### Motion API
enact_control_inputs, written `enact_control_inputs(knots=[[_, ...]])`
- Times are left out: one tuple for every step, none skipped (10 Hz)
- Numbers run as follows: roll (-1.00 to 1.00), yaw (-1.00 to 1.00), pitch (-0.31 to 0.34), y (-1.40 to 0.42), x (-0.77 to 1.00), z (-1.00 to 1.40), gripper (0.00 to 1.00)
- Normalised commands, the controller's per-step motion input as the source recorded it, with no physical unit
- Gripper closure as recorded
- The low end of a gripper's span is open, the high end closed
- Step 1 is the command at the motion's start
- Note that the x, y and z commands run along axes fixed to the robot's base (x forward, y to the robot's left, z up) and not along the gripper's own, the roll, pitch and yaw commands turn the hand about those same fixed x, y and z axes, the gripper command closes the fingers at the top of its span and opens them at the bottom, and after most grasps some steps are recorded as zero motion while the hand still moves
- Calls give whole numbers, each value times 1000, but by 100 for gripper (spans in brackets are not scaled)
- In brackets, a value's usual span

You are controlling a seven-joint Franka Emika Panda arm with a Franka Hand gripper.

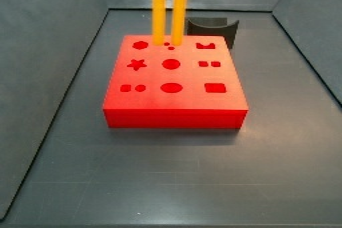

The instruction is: Insert the square-circle object.

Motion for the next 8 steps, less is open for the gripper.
enact_control_inputs(knots=[[287,126,-36,0,-517,-546,100],[361,289,-36,0,-571,-569,100],[310,240,-114,0,-549,-640,100],[123,71,-161,-40,-297,-669,100],[-37,0,-226,-20,-17,-497,100],[-81,-29,-207,0,0,-377,100],[-51,-63,-143,0,0,-303,100],[0,-46,-60,0,-40,-237,100]])
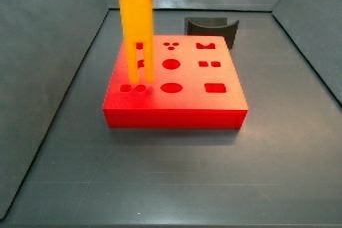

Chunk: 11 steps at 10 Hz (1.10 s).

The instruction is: Insert the square-circle object.

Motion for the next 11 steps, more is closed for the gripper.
enact_control_inputs(knots=[[19,-60,-24,0,-46,-223,100],[73,-97,0,0,-91,-211,100],[39,-143,11,0,-154,-157,100],[0,-109,0,0,-114,-149,100],[-33,-49,-44,0,-69,-149,100],[-61,0,-71,-9,0,-129,100],[-66,0,-84,-3,43,-166,100],[-86,0,-87,0,106,-166,100],[-63,0,-103,0,0,-251,100],[-7,0,-83,0,0,-300,100],[0,0,-94,0,0,-437,100]])
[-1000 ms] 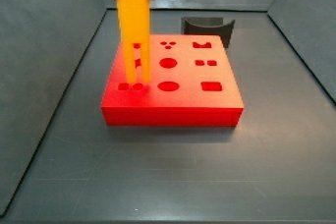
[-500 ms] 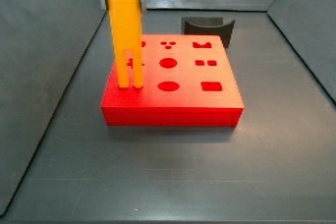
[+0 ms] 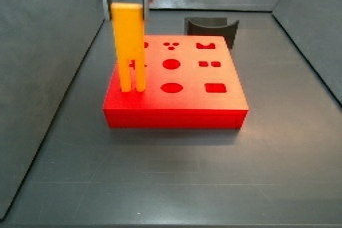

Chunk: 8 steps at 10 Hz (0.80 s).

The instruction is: Insert the square-circle object.

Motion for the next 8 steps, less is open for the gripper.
enact_control_inputs(knots=[[76,0,-60,0,0,-620,100],[126,0,-44,0,0,-729,100],[123,-6,-27,0,0,-720,100],[124,-29,-4,0,0,-714,100],[113,-57,0,-29,9,-737,100],[121,-69,0,-43,0,-754,100],[106,-77,0,-69,3,-754,100],[96,-77,-11,-86,0,-794,100]])
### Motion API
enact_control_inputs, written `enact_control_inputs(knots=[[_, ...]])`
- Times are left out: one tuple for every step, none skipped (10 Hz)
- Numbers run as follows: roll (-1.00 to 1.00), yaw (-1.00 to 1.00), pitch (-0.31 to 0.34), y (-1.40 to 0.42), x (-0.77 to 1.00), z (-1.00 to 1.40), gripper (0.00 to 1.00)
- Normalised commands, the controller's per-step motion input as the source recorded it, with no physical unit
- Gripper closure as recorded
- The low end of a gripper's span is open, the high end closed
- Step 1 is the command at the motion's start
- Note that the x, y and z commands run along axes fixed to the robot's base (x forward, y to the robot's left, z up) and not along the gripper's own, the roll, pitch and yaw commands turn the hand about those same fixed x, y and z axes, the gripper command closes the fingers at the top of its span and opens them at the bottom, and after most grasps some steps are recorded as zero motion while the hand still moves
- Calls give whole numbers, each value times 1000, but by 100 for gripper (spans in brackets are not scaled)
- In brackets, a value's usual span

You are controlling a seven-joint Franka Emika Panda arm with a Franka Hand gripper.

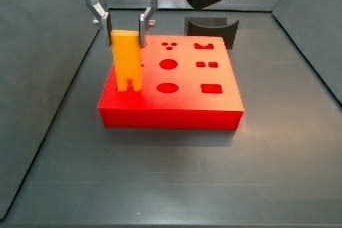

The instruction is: Insert the square-circle object.

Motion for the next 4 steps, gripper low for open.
enact_control_inputs(knots=[[84,-71,-21,-114,0,-806,100],[69,-69,-26,-149,23,-800,100],[20,-37,-51,-109,26,-583,100],[0,0,0,0,0,0,100]])
